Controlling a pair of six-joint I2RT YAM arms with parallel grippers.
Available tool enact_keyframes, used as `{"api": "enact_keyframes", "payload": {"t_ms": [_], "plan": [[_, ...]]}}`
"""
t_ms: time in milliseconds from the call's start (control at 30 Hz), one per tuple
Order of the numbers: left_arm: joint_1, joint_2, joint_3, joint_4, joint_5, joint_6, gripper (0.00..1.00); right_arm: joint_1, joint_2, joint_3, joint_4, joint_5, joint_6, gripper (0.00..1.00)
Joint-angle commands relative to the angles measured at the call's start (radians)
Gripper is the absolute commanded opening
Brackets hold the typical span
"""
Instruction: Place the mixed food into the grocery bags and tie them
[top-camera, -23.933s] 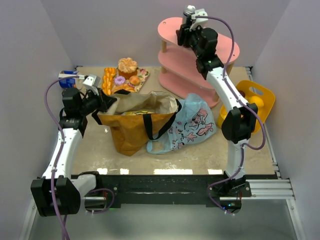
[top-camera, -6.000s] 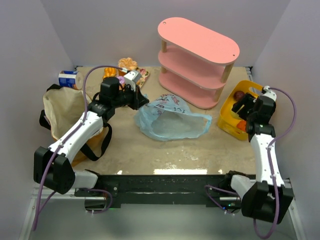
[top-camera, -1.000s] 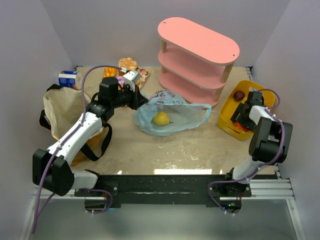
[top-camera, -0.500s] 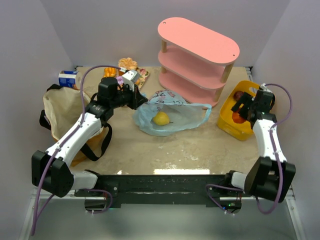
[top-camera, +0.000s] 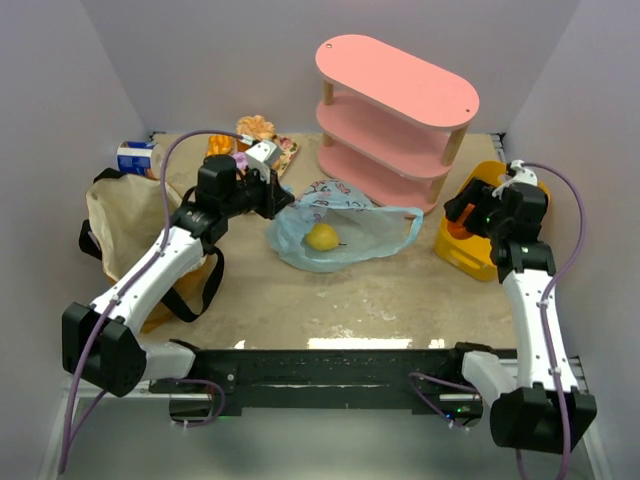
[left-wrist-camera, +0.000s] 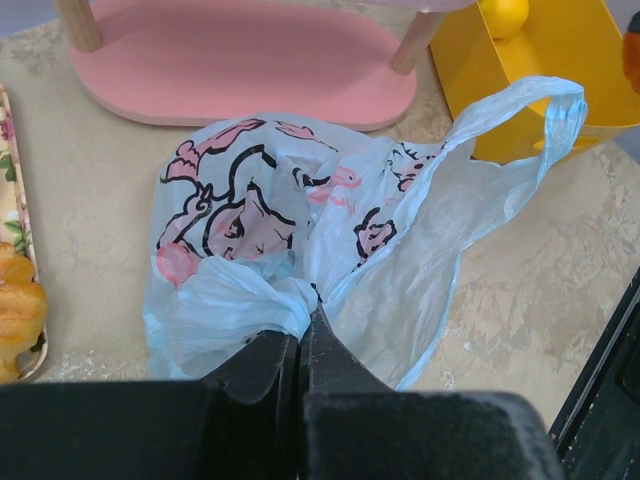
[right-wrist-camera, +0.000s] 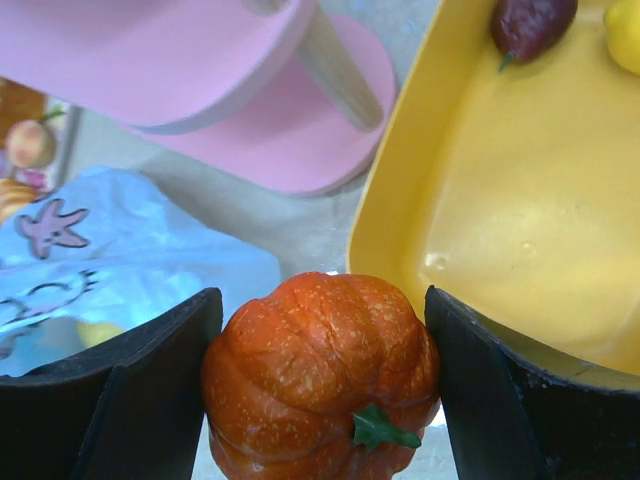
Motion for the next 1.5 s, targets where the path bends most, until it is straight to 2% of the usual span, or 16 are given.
{"api": "enact_keyframes", "payload": {"t_ms": [0,267,433,667,1000,1367,1467], "plan": [[-0.014,-0.026,0.022,0.007,-0.021,0.032,0.00,0.020,-0.103,0.090,-0.022,-0.100,0.013,0.05],[-0.022,-0.026,0.019,0.014,-0.007,0.016,0.00,0.214,-0.153,0.087,0.038,-0.124,0.108,0.02],[-0.042,-0.024,0.019,0.002,-0.046,0.038,0.00,0.381,-0.140,0.035,0.169,-0.132,0.144,0.01],[-0.045,0.007,0.022,-0.010,-0.071,0.044,0.00,0.551,-0.088,-0.014,0.262,-0.089,0.110,0.01],[-0.056,0.019,0.019,-0.009,-0.068,0.033,0.00,0.653,0.107,-0.129,0.383,-0.035,0.122,0.00],[-0.072,0.017,0.019,-0.003,-0.053,0.027,0.00,0.656,0.416,0.015,0.432,0.076,0.141,0.00],[-0.079,0.017,0.021,-0.003,-0.045,0.024,0.00,0.657,0.447,0.001,0.515,0.142,0.173,0.00]]}}
